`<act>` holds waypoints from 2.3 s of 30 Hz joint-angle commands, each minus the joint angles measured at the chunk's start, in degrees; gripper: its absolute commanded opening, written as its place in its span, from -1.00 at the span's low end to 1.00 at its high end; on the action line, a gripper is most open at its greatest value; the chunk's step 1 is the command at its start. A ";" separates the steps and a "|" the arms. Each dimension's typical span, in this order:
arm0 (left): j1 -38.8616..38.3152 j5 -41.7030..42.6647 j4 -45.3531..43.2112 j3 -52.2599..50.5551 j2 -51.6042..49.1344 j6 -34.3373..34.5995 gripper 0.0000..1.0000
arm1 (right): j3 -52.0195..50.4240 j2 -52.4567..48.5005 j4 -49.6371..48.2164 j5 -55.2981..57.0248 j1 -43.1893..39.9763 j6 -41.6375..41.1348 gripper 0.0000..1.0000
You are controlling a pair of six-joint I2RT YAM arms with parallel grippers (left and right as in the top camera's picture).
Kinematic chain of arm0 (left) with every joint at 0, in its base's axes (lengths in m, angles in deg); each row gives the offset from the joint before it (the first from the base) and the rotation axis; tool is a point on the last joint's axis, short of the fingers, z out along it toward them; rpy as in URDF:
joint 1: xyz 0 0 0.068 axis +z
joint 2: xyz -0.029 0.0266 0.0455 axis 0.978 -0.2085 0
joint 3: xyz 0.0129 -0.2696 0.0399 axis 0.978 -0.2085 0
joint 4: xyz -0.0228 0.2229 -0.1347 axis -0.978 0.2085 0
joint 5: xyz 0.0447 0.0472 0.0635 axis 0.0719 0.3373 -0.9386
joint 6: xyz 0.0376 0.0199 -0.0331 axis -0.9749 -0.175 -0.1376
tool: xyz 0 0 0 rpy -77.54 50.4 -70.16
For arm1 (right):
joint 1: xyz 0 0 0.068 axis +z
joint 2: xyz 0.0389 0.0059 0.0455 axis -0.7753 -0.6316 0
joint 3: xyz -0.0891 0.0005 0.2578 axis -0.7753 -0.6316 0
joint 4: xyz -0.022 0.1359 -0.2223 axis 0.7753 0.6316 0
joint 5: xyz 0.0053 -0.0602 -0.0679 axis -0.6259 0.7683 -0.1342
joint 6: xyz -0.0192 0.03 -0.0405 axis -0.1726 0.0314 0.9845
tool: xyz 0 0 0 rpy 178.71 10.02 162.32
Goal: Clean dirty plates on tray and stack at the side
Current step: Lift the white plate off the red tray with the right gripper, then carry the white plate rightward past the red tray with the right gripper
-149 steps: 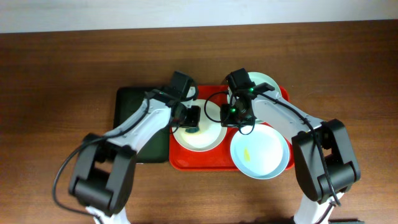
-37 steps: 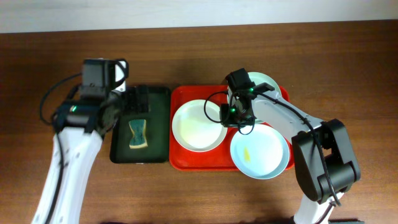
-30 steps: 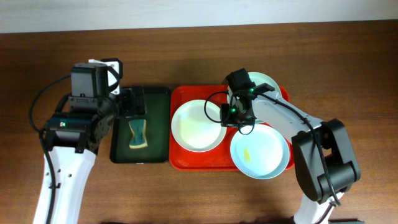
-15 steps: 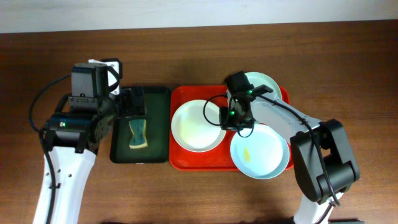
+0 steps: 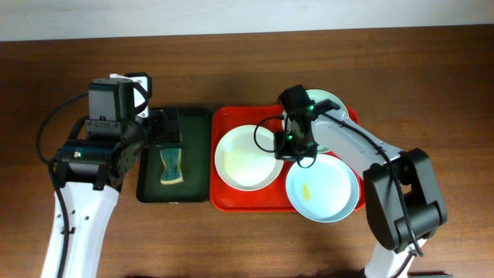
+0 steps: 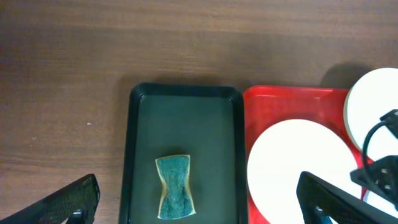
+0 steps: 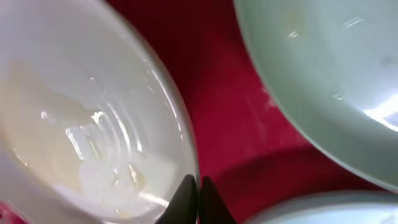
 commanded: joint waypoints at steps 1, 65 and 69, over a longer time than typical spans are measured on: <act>0.07 -0.39 -0.04 0.52 0.26 0.28 0.98 | 6.10 0.15 4.04 -0.11 -1.51 0.31 -0.92; 0.07 -0.39 0.11 0.52 0.26 0.28 0.98 | 21.38 1.14 -39.08 37.42 25.53 52.72 -0.92; 0.07 -0.39 0.11 0.52 0.26 0.28 0.98 | 21.40 1.14 -40.28 38.99 25.90 52.72 -0.92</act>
